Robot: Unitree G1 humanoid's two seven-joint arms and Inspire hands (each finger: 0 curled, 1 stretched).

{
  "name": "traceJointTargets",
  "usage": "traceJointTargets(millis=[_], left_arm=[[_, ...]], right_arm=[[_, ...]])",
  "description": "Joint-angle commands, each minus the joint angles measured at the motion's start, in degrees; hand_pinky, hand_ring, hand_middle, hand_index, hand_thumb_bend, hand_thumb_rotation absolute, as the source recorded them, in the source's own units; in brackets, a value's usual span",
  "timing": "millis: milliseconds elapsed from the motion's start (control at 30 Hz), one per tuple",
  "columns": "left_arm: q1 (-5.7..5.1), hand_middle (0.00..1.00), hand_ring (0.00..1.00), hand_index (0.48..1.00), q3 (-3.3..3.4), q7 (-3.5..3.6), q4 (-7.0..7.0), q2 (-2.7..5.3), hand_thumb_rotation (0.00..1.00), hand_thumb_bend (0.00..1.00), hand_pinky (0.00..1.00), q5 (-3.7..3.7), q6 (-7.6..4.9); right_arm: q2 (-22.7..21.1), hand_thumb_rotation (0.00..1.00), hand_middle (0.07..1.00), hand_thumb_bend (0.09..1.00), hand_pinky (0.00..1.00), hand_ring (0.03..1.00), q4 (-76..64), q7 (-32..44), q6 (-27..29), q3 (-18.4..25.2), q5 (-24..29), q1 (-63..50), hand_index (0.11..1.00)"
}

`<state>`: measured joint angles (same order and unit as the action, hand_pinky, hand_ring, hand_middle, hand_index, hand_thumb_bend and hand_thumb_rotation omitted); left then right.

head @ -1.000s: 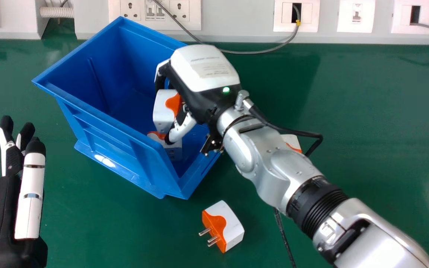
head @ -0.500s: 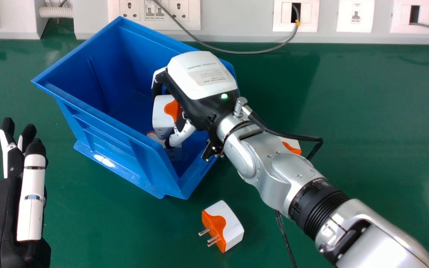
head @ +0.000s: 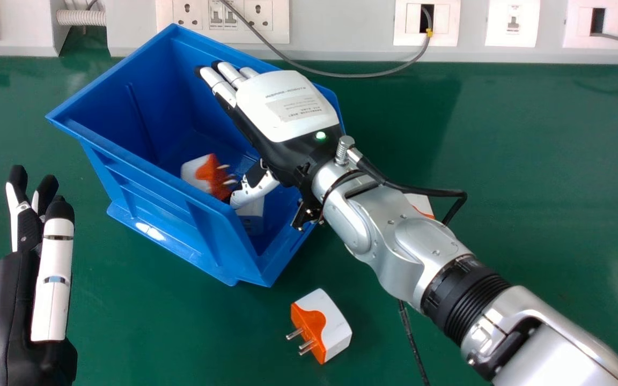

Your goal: Pick all objects and put in blue box

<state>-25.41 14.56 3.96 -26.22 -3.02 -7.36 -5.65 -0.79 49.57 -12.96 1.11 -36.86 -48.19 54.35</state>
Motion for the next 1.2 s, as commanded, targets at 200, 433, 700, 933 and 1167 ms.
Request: traceJointTargets(millis=[200, 433, 700, 933, 1167], left_arm=[[0.53, 1.00, 1.00, 1.000, -0.20, 0.14, -0.40, -0.47, 0.92, 0.23, 1.00, 0.45, -1.19], [1.04, 1.00, 1.00, 1.000, 0.10, 0.43, 0.05, -0.77, 0.92, 0.21, 1.00, -0.14, -0.99], [1.52, 1.00, 1.00, 1.000, 0.54, 1.62, 0.79, -1.11, 0.91, 0.24, 1.00, -1.32, -0.52], [2.05, 1.00, 1.00, 1.000, 0.65, 2.76, 1.52, -1.24, 0.88, 0.23, 1.00, -2.64, -1.28], [2.40, 1.00, 1.00, 1.000, 0.87, 2.59, 1.78, -1.35, 0.87, 0.23, 1.00, -2.48, -0.92]], right_arm=[[-3.3, 0.09, 0.963, 0.572, 0.79, 0.918, -7.9, -3.8, -0.3, 2.3, 0.1, -3.2, 0.936], [-8.4, 0.00, 0.956, 0.523, 0.77, 0.915, -24.5, -5.3, -1.0, 5.4, -0.4, -12.5, 0.936], [-13.2, 0.09, 0.967, 0.388, 0.75, 0.914, -42.1, -5.6, -1.8, 9.4, -1.3, -25.4, 0.945], [-16.8, 0.20, 0.952, 0.375, 0.71, 0.887, -56.1, -6.4, 0.1, 14.9, -0.6, -40.8, 0.939], [-20.0, 0.22, 0.972, 0.392, 0.77, 0.923, -63.2, -5.4, 2.0, 21.6, 1.7, -53.0, 0.964]])
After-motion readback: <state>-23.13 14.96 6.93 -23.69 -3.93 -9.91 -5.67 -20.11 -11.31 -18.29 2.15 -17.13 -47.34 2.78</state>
